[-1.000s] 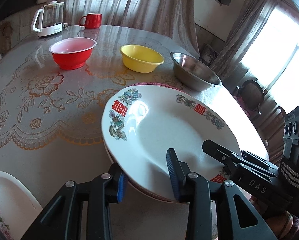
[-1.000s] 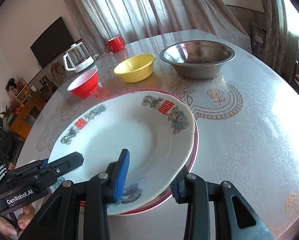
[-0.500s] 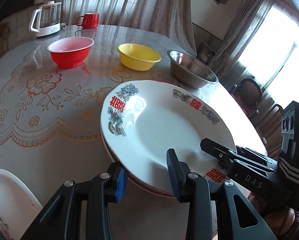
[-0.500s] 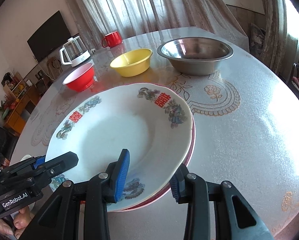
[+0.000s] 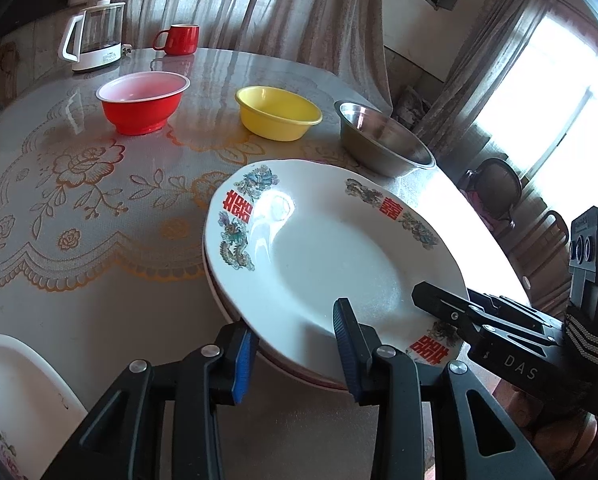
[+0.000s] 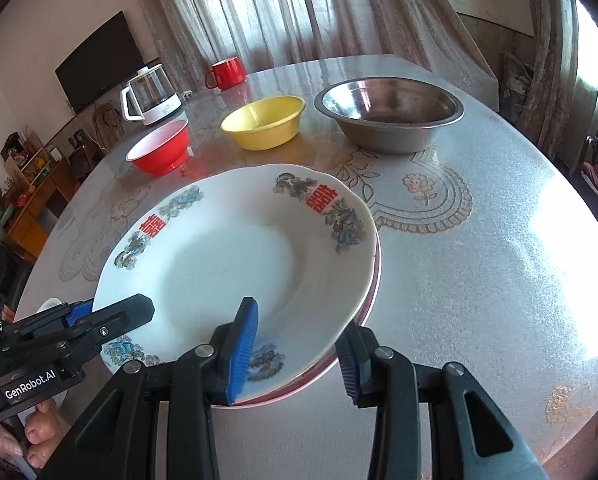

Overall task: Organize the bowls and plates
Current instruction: 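Lower the red-character plate onto the pink-rimmed plate with the left gripper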

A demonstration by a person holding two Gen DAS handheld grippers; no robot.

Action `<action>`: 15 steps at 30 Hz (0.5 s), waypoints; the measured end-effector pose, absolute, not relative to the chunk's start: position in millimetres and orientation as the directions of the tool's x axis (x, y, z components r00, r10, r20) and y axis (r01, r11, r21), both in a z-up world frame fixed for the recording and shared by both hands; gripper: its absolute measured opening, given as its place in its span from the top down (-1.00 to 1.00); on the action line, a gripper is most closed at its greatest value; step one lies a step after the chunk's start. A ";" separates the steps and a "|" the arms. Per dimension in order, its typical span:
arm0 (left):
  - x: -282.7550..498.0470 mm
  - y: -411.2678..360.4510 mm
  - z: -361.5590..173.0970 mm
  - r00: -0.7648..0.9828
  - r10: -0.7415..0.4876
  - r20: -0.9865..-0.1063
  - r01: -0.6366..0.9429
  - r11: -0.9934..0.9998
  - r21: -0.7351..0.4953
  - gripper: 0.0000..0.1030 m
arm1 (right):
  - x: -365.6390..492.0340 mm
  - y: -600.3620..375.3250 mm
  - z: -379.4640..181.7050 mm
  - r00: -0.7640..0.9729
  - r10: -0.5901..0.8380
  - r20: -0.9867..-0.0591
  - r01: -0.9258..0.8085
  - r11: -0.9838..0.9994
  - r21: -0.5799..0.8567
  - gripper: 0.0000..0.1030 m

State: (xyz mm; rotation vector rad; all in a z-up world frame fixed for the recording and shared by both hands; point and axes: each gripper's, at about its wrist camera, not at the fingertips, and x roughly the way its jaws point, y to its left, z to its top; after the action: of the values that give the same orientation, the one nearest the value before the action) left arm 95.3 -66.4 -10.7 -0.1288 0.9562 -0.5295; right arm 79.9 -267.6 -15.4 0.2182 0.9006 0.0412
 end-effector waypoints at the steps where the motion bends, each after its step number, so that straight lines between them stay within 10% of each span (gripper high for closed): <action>1: 95.2 -66.4 -10.6 0.461 -0.484 -0.744 0.374 0.866 -0.332 0.29 | 78.7 -268.3 -14.7 0.622 0.129 -0.772 0.053 0.977 0.206 0.27; 15: 93.4 -64.6 -9.7 0.465 -0.489 -0.738 0.378 0.864 -0.334 0.27 | 64.2 -279.4 -14.7 0.626 0.118 -0.771 0.053 0.980 0.193 0.31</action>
State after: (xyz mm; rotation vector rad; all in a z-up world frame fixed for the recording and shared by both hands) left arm 93.4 -64.6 -9.7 -0.1294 0.9483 -0.5338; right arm 64.2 -279.4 -14.7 0.2051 0.8959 0.0372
